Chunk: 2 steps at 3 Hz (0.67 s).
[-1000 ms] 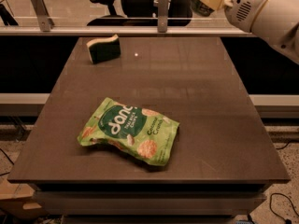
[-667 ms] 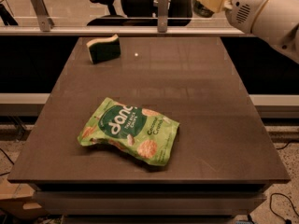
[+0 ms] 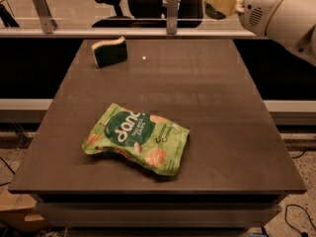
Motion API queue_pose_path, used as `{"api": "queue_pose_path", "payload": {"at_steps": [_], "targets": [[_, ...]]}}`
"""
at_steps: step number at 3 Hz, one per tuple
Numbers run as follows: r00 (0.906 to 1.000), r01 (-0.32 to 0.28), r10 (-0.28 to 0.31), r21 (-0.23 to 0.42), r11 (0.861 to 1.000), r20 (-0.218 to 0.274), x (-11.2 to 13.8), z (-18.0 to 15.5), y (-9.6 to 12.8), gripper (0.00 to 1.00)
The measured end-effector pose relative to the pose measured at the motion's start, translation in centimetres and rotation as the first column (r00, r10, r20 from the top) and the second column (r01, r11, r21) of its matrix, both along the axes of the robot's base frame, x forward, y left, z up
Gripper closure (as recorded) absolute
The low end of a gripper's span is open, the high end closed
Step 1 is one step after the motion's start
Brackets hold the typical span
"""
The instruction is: Place green can upright
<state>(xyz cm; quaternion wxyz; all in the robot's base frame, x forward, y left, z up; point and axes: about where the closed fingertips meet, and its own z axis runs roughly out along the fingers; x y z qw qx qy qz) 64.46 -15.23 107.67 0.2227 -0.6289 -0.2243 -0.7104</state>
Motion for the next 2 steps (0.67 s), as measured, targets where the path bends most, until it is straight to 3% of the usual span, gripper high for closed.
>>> {"api": "queue_pose_path", "payload": {"at_steps": [2], "targets": [[0.9979, 0.047, -0.051, -0.086, 0.995, -0.041, -0.1, -1.2, -0.3, 1.0]]}}
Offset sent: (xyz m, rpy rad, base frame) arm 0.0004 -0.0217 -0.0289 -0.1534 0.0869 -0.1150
